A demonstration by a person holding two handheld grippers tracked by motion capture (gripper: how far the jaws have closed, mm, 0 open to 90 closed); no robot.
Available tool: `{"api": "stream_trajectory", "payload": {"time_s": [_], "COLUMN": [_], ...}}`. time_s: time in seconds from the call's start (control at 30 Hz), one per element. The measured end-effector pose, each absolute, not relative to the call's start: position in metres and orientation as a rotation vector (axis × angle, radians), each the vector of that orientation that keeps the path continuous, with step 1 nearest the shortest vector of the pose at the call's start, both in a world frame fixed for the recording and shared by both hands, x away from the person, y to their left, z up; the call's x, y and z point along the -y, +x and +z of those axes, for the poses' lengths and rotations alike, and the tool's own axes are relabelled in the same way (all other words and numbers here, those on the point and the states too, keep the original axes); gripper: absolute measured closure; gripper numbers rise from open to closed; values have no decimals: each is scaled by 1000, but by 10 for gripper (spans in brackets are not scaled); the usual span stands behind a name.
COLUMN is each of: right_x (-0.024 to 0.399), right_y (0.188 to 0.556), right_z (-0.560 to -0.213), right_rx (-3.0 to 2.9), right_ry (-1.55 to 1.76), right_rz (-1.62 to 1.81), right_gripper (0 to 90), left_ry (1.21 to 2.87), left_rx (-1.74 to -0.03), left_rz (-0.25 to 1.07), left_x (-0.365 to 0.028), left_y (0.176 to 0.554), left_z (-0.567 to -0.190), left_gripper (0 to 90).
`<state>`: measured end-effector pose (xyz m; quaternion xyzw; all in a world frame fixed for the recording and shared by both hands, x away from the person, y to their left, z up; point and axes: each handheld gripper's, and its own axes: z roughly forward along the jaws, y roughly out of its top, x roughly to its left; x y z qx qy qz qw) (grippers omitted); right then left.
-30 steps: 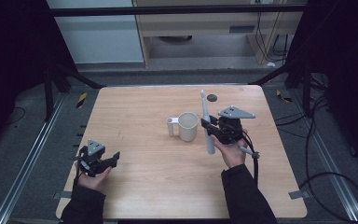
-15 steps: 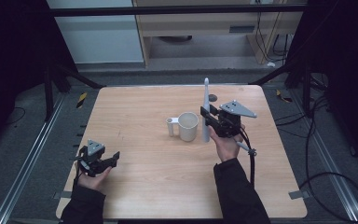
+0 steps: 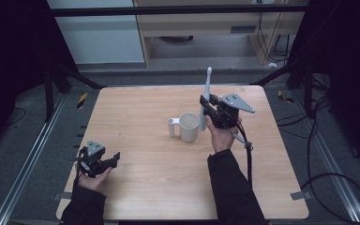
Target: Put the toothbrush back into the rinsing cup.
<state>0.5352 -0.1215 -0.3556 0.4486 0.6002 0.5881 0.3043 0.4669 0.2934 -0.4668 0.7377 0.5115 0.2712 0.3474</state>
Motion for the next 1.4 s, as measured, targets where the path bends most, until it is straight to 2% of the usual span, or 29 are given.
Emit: {"api": "stream_trajectory", "payload": {"time_s": [0.57,1.4], "right_x": [109,91], "right_y": [557,575], "right_z": [-354,-384], "right_rx": [-1509,-1561], "right_ry": [1175,1202], "right_rz": [1581,1549], "right_gripper": [674,674], "left_ry": [1911,1912], "left_rx": [-1325,-1323], "left_rz": [700,699], "left_x": [-294,-294], "left_y": [467,467], "left_z": [-467,-467], "left_gripper": [343,343]}}
